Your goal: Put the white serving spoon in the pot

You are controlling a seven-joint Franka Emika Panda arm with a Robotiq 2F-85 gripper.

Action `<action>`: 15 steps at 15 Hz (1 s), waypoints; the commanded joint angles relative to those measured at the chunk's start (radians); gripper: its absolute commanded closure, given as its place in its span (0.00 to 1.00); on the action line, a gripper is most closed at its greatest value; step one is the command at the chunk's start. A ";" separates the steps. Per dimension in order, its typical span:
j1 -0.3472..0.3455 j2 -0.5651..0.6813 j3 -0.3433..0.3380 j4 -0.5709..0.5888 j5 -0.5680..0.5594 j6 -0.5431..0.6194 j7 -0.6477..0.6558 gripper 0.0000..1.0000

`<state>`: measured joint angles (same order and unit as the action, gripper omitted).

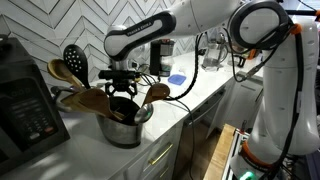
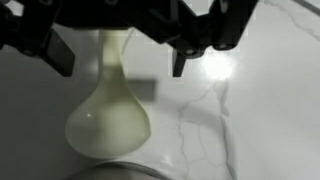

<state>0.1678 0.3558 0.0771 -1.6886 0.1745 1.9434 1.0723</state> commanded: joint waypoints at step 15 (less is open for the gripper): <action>0.064 0.054 -0.011 -0.036 -0.088 0.164 0.083 0.75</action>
<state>0.2199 0.4166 0.0750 -1.7015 0.0939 2.0781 1.1321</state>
